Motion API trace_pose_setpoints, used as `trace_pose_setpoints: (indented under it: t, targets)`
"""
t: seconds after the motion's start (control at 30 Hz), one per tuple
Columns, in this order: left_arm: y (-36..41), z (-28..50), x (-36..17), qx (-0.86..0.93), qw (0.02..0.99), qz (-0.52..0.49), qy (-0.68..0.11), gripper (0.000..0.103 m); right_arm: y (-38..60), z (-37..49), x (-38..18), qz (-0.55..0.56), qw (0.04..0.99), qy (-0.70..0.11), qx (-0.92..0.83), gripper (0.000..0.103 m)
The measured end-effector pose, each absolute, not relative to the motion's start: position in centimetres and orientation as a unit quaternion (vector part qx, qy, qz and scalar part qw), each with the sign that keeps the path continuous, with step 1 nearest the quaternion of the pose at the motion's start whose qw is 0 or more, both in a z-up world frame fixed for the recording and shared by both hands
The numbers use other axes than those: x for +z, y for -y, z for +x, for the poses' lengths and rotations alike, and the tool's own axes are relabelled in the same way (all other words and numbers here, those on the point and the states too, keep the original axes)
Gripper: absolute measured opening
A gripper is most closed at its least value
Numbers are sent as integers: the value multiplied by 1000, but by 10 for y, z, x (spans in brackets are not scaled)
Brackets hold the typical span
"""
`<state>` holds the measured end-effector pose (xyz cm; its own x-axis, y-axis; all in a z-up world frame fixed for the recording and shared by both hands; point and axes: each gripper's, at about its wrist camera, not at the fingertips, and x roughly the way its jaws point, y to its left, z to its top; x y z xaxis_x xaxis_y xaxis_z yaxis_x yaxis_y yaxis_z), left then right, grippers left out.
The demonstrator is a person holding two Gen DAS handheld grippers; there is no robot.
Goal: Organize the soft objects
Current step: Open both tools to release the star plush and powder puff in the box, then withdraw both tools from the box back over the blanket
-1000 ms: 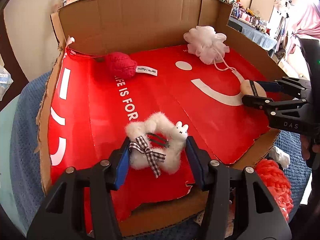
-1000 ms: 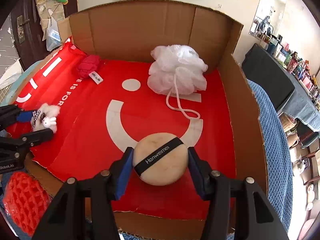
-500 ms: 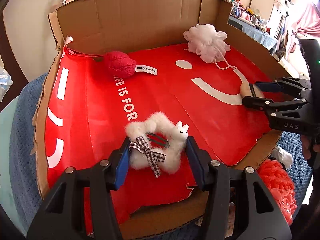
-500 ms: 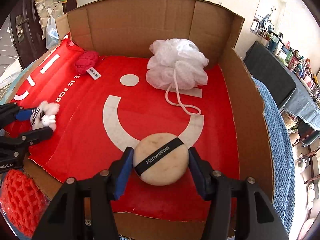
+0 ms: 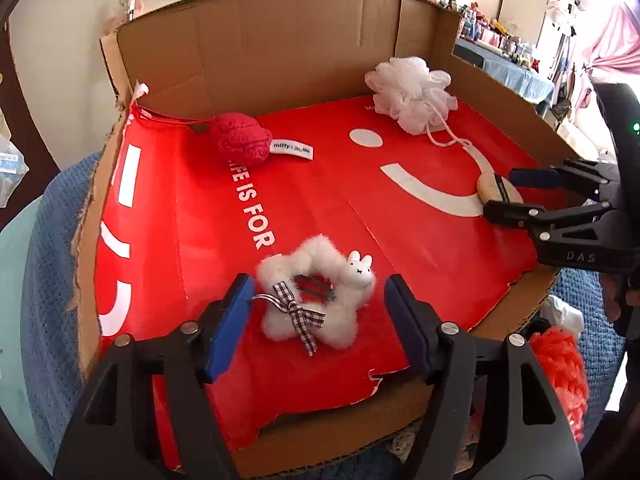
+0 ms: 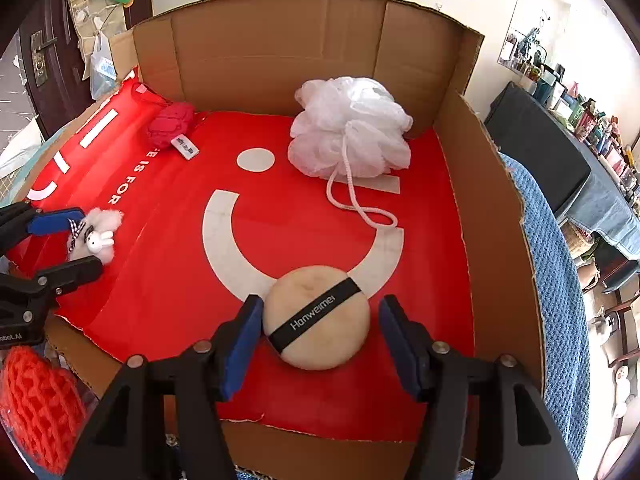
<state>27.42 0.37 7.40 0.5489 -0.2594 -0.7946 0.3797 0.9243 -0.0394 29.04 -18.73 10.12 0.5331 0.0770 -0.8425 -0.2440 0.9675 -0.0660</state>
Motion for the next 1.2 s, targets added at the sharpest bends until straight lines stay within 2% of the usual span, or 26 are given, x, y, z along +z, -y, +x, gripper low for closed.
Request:
trace_pose_setpoints:
  t: [0.27,0.4,0.8,0.9,1.1,1.2]
  targets:
    - [-11,262,94,-189,888,47,-416,72,182,283,111,-87,877,-462,100,77]
    - [-14,251,107,-178,898,49,-399,78,181,275,122,-82,883,-451,104,78]
    - [-22,204,152,-150,927,52,-341,80,177,232,167,-75,907,-398,118,86]
    - [-22,182,166,-143,936,59,-316,86,178,212,183,-72,916,-375,124,90]
    - [-20,142,187,-135,949,65,-277,87,181,175,208,-67,930,-335,134,96]
    - [-21,119,193,-131,955,55,-259,93,184,154,218,-61,937,-314,137,98]
